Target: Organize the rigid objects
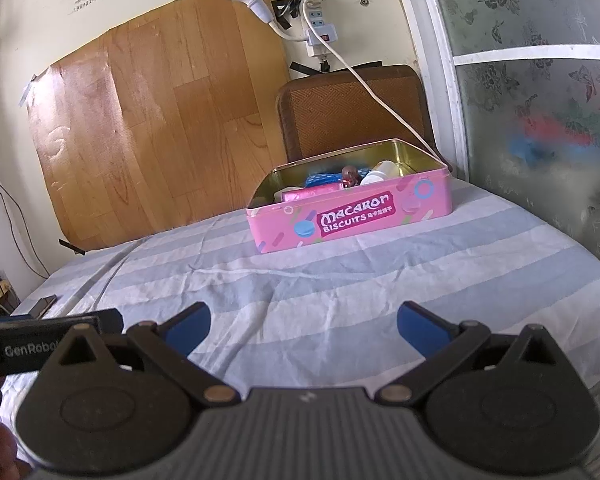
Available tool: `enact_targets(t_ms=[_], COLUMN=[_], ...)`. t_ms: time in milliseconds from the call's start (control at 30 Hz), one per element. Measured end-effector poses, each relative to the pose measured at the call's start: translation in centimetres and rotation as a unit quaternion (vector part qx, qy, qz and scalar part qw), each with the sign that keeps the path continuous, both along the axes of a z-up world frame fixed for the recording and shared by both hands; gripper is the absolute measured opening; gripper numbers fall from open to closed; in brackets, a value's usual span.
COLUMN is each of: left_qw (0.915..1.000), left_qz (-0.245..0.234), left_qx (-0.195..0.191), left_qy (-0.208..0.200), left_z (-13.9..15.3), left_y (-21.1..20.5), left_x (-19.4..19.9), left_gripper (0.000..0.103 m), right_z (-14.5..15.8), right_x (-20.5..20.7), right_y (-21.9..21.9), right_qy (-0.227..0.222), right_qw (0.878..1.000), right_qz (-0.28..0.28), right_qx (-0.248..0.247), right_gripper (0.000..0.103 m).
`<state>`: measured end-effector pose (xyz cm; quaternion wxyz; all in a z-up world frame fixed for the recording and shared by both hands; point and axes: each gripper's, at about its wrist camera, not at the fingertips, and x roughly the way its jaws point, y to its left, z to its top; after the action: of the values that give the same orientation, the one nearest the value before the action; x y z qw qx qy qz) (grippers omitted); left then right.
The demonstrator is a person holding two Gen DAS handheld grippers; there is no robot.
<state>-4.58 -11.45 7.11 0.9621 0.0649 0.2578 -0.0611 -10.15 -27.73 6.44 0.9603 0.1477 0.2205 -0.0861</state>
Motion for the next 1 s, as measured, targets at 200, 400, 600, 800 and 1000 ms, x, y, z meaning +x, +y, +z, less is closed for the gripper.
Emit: enact_targets(t_ms=[200,400,600,800,1000], left_qw=[1.0000,0.9998,0.9998,0.9997,0.9997], left_qz=[-0.004,-0.009,-0.010,-0.010,-0.009], left_qx=[0.005,0.012,0.011,0.013,0.013], left_qy=[0.004,0.012,0.014,0.016,0.016], left_z=[-0.23,-0.52,-0.56,-0.68,-0.67], left_y=[-0.03,-0.22,-0.28,-0.48,-0.52], left_x=[0.03,0.08,0.04,0.06,0.06], left_gripper=[0.103,0.103,0.103,0.103,0.103], right_z=[-0.08,-0.20,-0.32,-0.33,-0.33], right_x=[0.15,0.18,0.12,0.00,0.01], right_y=[-0.20,-0.12,-0.10,0.01,-0.03], right_qy=[0.001,0.004,0.005,0.003,0.003], right_qw=[1.000,1.000,1.000,1.000,1.000], right_qz=[0.001,0.003,0.001,0.000,0.000], right_qx=[0.001,0.000,0.003,0.003,0.004], right_gripper=[0.103,0.103,0.103,0.103,0.103])
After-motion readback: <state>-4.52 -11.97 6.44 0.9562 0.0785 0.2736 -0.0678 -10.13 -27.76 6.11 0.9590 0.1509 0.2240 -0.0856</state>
